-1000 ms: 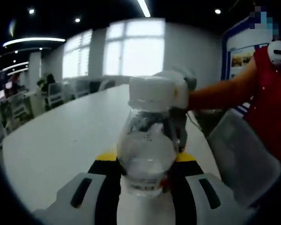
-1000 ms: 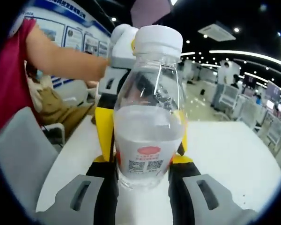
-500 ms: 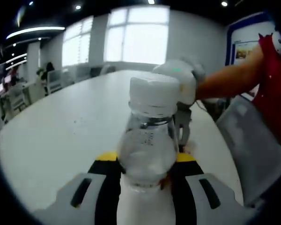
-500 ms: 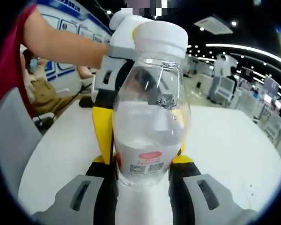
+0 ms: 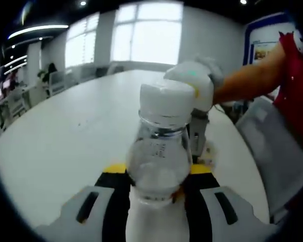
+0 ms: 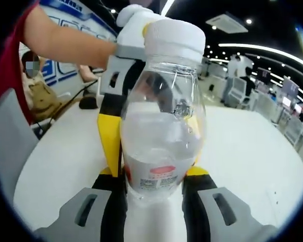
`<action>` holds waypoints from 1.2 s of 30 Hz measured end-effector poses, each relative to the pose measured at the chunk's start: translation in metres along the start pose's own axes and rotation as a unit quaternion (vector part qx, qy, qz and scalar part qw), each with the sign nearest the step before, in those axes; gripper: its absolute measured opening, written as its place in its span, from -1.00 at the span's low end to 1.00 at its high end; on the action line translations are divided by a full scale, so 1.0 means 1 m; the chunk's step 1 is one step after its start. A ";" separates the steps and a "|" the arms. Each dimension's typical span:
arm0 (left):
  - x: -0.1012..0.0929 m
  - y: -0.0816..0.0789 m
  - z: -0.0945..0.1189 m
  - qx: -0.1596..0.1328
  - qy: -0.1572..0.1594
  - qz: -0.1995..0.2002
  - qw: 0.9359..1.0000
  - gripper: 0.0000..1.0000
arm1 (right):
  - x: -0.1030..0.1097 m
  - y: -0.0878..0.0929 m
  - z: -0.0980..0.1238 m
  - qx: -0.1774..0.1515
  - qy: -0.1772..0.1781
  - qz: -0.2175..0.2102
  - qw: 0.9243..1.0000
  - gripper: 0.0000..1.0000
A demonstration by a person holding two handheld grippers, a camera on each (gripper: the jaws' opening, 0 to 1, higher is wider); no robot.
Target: Arrange the tabletop items into an orderly group along one side of the table until the central work area is clear of visible clutter.
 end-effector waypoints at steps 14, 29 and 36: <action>-0.003 0.008 -0.004 -0.008 0.003 -0.007 1.000 -0.22 | 0.003 0.008 -0.002 0.007 0.004 0.001 1.000 -0.17; -0.003 0.011 -0.003 -0.016 -0.001 0.005 1.000 -0.18 | 0.003 0.008 -0.004 0.016 0.011 0.003 1.000 -0.14; -0.003 0.019 -0.003 0.000 -0.009 0.014 1.000 0.06 | 0.003 0.010 -0.003 0.027 0.016 -0.002 1.000 0.00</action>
Point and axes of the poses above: the point that each gripper's makers call its tool centre point, and the gripper's own axes: z roughly backward along the fingers, x roughly to its left, y roughly out of its underside, the point moved 6 cm from there along z, roughly backward along the fingers, and after that the axes turned 6 degrees about -y, right-handed, at the moved point
